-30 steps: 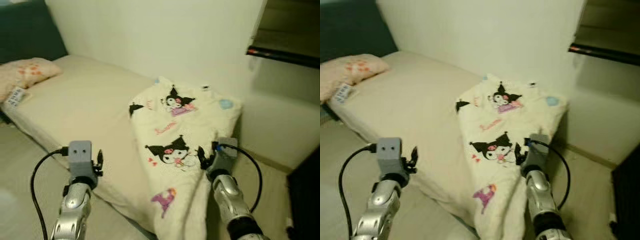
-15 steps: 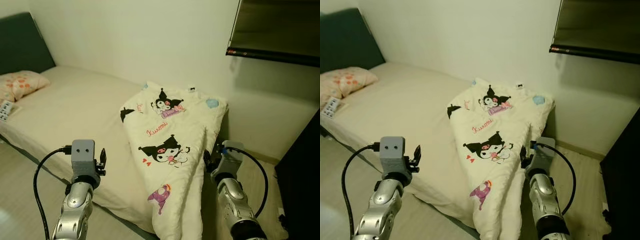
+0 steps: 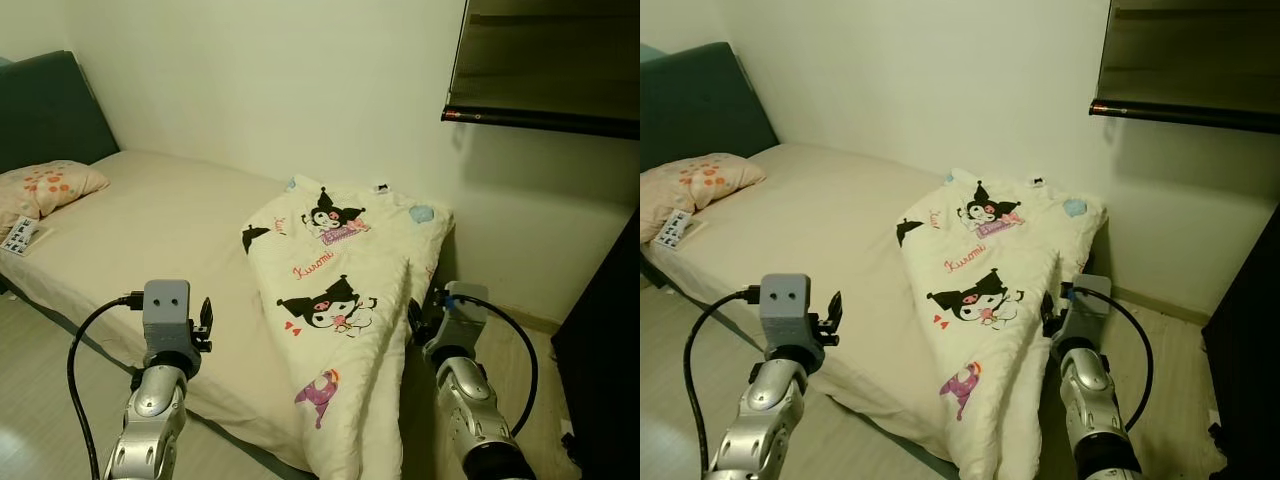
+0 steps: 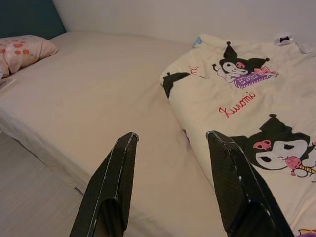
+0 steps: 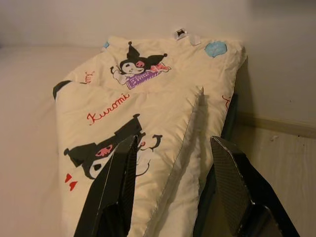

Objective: Clean up the room

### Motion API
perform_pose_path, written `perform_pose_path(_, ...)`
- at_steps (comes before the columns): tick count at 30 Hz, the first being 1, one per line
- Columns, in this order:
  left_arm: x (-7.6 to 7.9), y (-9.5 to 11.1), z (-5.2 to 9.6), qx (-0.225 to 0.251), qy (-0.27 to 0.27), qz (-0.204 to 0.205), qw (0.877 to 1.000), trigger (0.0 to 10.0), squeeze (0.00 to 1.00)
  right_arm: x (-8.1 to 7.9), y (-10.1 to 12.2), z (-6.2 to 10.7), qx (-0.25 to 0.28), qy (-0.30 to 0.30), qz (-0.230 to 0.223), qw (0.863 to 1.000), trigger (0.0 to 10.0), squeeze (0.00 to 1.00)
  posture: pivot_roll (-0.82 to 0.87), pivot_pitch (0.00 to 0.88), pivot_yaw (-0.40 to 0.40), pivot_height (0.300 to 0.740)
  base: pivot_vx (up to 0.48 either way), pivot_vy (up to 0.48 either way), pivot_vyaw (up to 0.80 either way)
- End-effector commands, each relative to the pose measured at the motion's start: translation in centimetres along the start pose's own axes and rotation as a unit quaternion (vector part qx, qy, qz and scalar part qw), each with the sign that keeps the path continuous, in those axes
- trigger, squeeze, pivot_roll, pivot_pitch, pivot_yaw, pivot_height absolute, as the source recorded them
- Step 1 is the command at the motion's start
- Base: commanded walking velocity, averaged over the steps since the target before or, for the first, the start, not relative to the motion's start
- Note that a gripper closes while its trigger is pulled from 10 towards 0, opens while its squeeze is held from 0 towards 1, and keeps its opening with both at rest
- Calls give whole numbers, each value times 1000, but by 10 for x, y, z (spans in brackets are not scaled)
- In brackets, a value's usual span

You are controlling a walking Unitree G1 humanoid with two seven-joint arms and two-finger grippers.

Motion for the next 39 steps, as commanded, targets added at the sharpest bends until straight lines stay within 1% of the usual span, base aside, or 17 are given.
perform_pose_path(1, -7, -9, 1, -19, 14, 0, 1000, 10000, 0, -5, -2, 2, -5, 11, 7, 1000, 10000, 0, -60, 68, 69, 740, 0, 0, 406)
perform_pose_path(9, -4, -11, 0, -22, 13, 4, 1000, 10000, 0, -5, 0, 1, -1, 14, 17, 1000, 10000, 0, -67, 64, 66, 740, 0, 0, 721)
perform_pose_path(10, -4, -11, 0, -21, 13, 5, 1000, 10000, 0, -5, 0, 1, 0, 12, 6, 1000, 10000, 0, -66, 66, 64, 740, 0, 0, 0)
perform_pose_path(13, -4, -10, 2, -20, 12, 6, 1000, 10000, 0, -5, 2, 1, 4, 12, 2, 1000, 10000, 0, -66, 65, 62, 740, 0, 0, 0)
perform_pose_path(24, -1, -10, 2, -19, 8, 5, 1000, 10000, 0, -3, 3, 0, 4, 11, 6, 1000, 10000, 0, -71, 70, 59, 740, 0, 0, 0)
perform_pose_path(39, -1, -13, 2, -26, 12, 3, 1000, 10000, 0, -5, 1, 1, 0, 17, 11, 1000, 10000, 0, -74, 69, 59, 740, 0, 0, 0)
Point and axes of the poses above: a point about 5 cm out from each wrist's last joint towards the gripper, its own z axis pointing back from the gripper into the wrist, its own y axis along the axis of the wrist's last joint, x = y × z, the point moved 4 cm from there along -z, pointing out of the wrist towards the gripper, and after that the axes turned 10 degrees about z, right-handed, at the moved point
